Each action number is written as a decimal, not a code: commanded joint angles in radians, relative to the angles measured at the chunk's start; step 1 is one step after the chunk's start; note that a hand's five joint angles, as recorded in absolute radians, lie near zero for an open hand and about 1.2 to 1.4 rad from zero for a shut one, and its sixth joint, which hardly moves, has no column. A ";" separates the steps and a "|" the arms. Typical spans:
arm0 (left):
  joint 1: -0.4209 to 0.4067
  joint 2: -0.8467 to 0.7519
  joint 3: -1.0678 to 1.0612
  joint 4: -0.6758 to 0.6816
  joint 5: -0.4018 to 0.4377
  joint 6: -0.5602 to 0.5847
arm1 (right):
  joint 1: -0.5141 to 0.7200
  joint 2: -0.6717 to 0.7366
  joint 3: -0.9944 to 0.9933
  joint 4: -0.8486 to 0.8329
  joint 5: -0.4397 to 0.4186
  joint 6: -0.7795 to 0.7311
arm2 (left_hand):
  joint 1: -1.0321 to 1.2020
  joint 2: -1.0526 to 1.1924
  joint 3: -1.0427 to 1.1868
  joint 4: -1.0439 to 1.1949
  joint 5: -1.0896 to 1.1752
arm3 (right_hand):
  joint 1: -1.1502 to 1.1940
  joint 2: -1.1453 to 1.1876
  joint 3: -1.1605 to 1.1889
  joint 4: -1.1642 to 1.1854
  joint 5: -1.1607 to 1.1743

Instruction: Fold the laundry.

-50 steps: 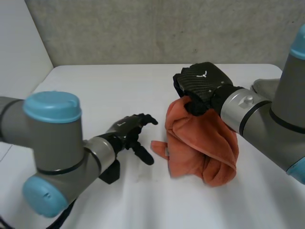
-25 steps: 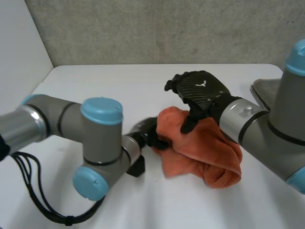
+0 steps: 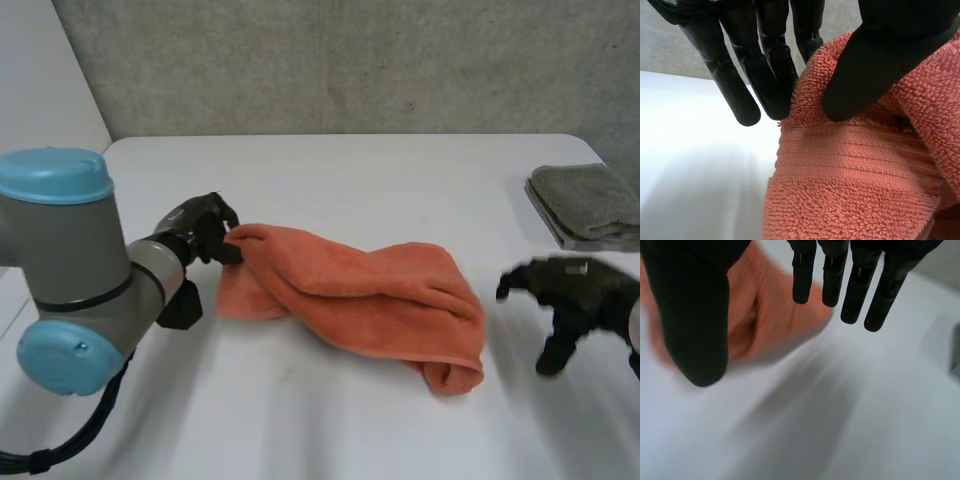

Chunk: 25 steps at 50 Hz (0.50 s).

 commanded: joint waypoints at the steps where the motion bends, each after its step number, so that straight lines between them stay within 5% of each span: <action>1: 0.026 0.025 -0.046 0.000 0.000 -0.001 | -0.029 0.010 0.149 -0.023 -0.063 0.023 | 0.264 0.207 0.208 0.199 0.263 | 0.169 0.117 0.110 0.110 0.117; 11: 0.027 0.074 -0.086 0.000 0.000 -0.001 | -0.020 0.087 0.195 -0.235 -0.193 0.334 | 0.264 0.207 0.208 0.199 0.263 | 0.031 -0.021 -0.028 -0.028 -0.021; 25: 0.046 0.142 -0.130 0.004 0.000 0.000 | 0.204 0.256 0.086 -0.350 -0.132 0.440 | 0.264 0.207 0.208 0.199 0.263 | -0.010 -0.062 -0.069 -0.069 -0.062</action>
